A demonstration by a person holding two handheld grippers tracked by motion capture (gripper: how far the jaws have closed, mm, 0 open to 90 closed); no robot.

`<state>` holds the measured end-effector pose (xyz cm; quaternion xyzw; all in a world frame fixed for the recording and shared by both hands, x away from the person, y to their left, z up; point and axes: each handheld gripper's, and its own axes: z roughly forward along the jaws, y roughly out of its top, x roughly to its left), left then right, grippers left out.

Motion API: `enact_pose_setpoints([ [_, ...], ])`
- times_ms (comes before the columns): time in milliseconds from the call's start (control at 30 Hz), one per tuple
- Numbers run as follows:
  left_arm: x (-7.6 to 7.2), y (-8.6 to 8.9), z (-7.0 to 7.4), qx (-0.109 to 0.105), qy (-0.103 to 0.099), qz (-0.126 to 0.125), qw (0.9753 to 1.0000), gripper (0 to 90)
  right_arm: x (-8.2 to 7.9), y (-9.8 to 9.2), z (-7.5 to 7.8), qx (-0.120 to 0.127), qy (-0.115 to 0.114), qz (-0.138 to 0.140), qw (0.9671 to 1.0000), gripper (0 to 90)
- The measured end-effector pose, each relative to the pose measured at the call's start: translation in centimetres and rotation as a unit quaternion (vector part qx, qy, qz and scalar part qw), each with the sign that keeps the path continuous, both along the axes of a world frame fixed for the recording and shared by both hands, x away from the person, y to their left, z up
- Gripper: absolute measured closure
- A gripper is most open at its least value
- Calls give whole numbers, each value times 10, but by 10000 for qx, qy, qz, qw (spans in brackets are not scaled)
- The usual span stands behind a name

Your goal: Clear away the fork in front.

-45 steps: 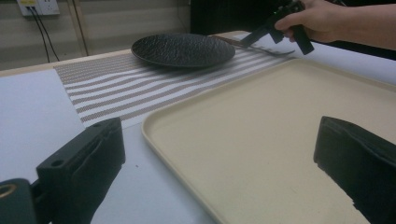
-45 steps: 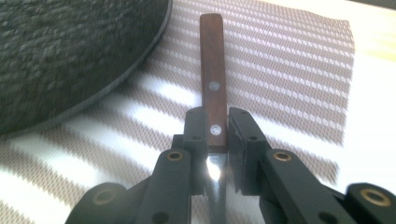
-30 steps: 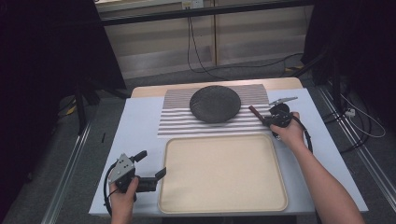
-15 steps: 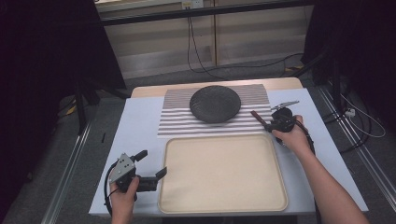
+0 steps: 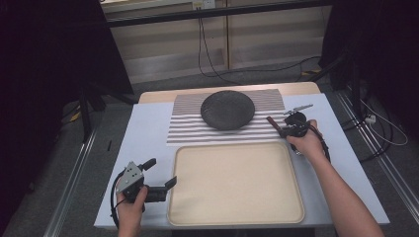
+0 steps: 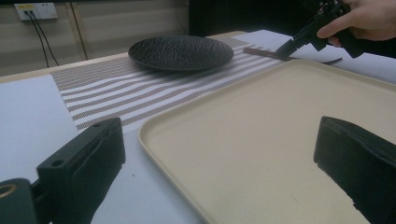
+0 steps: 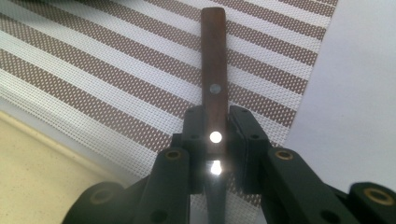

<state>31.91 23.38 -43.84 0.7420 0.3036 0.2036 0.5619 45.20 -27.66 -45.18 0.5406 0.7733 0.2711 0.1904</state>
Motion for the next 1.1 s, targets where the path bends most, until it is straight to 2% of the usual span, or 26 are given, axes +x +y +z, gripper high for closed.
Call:
enact_pose_setpoints([
  [100,0,0,0,27,-15,-32,10000,24,-1,-4,-2,214,-10,-38,9998,774],
  [167,0,0,0,38,-25,-33,10000,24,-1,-5,-3,249,-6,-45,9997,774],
  [267,1,-2,1,11,-36,-51,10000,25,-1,1,-2,-5,-32,-50,10000,777],
  [400,1,-4,1,30,-35,-84,10000,25,0,3,-1,-54,14,-102,9999,779],
  [467,1,-4,1,-4,-28,-52,10000,25,1,2,-1,3,62,-95,9999,779],
  [500,1,-2,2,57,-45,-60,10000,25,1,1,0,68,98,-116,9999,779],
  [567,0,-2,2,4,-43,-19,10000,25,2,2,1,-41,97,-58,9999,780],
  [667,0,-1,1,57,-47,-22,10000,25,3,-5,1,278,155,-97,9994,781],
  [800,0,0,1,28,-19,6,10000,25,1,-8,2,346,154,-27,9993,781],
  [867,0,0,1,21,-9,3,10000,25,-3,-13,7,590,-13,-42,9983,781],
  [933,-1,0,1,3,-18,10,10000,25,-5,-15,10,642,-89,-43,9979,781],
  [967,0,0,1,-31,-9,9,10000,25,-11,-21,17,864,-290,-25,9958,781],
  [1100,0,-1,2,-55,4,10,10000,25,-24,-28,31,1078,-640,-28,9921,782],
])
